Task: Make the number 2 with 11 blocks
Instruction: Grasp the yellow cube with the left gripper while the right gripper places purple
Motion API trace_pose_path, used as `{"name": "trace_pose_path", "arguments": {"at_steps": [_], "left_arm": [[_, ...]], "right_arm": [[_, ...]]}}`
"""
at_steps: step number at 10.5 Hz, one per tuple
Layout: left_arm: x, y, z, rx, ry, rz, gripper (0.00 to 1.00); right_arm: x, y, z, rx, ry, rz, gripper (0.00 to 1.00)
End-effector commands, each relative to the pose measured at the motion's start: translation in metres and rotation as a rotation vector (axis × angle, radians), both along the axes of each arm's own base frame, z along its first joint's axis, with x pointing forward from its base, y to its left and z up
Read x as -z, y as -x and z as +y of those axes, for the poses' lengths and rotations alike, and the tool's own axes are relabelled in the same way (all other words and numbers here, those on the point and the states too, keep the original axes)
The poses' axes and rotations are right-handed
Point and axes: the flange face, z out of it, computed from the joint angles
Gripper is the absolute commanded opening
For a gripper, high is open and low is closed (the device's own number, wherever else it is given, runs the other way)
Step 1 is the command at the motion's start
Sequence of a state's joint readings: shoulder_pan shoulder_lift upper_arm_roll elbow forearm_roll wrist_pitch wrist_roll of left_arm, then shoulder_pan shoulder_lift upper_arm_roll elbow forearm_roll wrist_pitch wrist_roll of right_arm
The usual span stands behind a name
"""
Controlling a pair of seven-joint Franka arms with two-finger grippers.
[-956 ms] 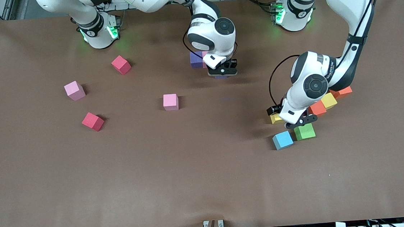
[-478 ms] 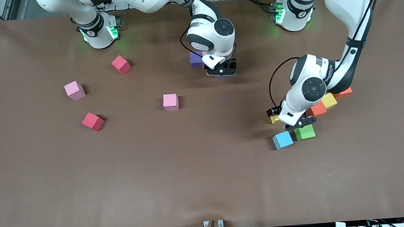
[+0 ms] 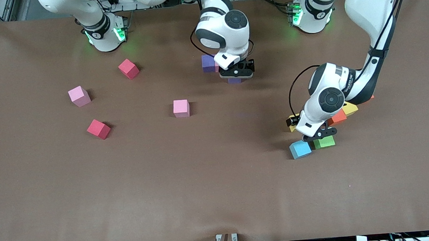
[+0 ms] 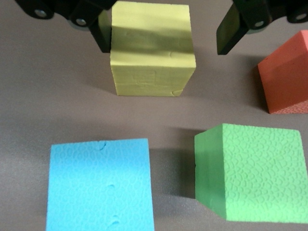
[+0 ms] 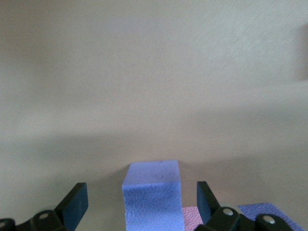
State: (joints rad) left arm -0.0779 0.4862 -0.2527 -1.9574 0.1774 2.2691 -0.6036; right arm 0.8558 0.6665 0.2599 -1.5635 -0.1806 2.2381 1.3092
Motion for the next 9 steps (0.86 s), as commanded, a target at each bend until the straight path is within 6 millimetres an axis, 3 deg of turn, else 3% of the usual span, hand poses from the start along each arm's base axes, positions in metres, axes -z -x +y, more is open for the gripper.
{"name": "trace_pose_path", "arguments": {"at_steps": [1,3,5,9], "left_arm": [[-0.001,-0.009,-0.001,0.003,-0.005,-0.015,0.96],[0.003,-0.01,-0.004,0.003,-0.003,-0.011,0.96],[0.006,-0.011,-0.004,0.003,-0.001,-0.008,0.92],[0.009,-0.011,-0.005,0.004,-0.001,-0.004,0.73]], "right_arm": [[-0.023,-0.043,-0.04,0.006,0.038,-0.003,1.0],[-0.029,-0.085,-0.092,-0.072,0.088,0.014,1.0],[-0.02,-0.104,-0.133,-0.142,0.107,0.025,1.0],[0.006,-0.13,-0.194,-0.237,0.088,0.012,1.0]]}}
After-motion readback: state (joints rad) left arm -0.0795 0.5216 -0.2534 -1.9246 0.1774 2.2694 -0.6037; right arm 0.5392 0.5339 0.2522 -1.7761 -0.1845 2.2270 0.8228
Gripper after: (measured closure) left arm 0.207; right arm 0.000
